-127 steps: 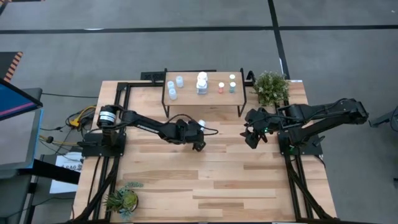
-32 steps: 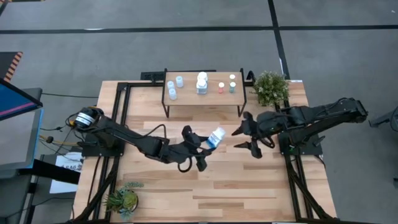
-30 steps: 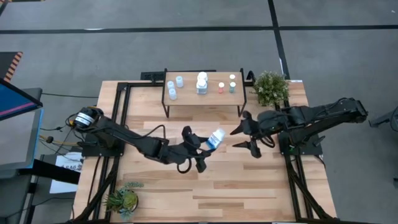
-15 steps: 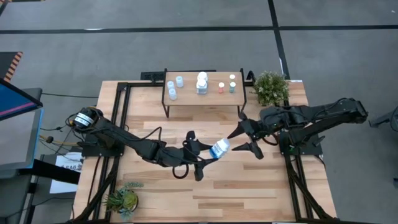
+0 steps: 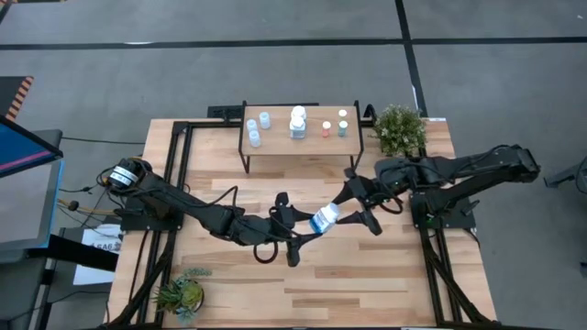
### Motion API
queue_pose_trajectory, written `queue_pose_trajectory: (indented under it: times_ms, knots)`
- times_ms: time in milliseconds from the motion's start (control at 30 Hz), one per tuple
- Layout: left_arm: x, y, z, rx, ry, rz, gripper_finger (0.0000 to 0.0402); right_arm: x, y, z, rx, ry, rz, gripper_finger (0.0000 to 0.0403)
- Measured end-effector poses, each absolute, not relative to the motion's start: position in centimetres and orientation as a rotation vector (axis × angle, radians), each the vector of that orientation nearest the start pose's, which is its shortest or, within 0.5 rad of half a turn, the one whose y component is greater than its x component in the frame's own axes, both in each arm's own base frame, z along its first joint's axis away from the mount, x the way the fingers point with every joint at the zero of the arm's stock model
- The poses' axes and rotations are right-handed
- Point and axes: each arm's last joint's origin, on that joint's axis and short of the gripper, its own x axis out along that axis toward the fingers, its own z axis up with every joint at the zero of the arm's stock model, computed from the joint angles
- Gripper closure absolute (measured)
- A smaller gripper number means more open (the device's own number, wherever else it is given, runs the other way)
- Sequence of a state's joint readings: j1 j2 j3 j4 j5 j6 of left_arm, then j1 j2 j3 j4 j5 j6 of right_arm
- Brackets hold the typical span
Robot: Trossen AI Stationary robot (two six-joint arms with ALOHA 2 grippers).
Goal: Pick and place medicine bottles onto shelf by color
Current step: Put the white medicine bottle on the shelf aligned with the other white medicine bottles
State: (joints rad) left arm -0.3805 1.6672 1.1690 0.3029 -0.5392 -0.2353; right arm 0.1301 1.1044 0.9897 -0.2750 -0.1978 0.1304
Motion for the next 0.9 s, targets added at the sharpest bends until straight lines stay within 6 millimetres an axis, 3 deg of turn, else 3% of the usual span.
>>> queue_pose_trajectory:
  times_ms: [900]
  knots:
    - [35.88,-12.93,28.32,-0.160,0.170,0.119,0.0212,24.21,3.95,33.60,0.123,0.373,0.400,0.0143]
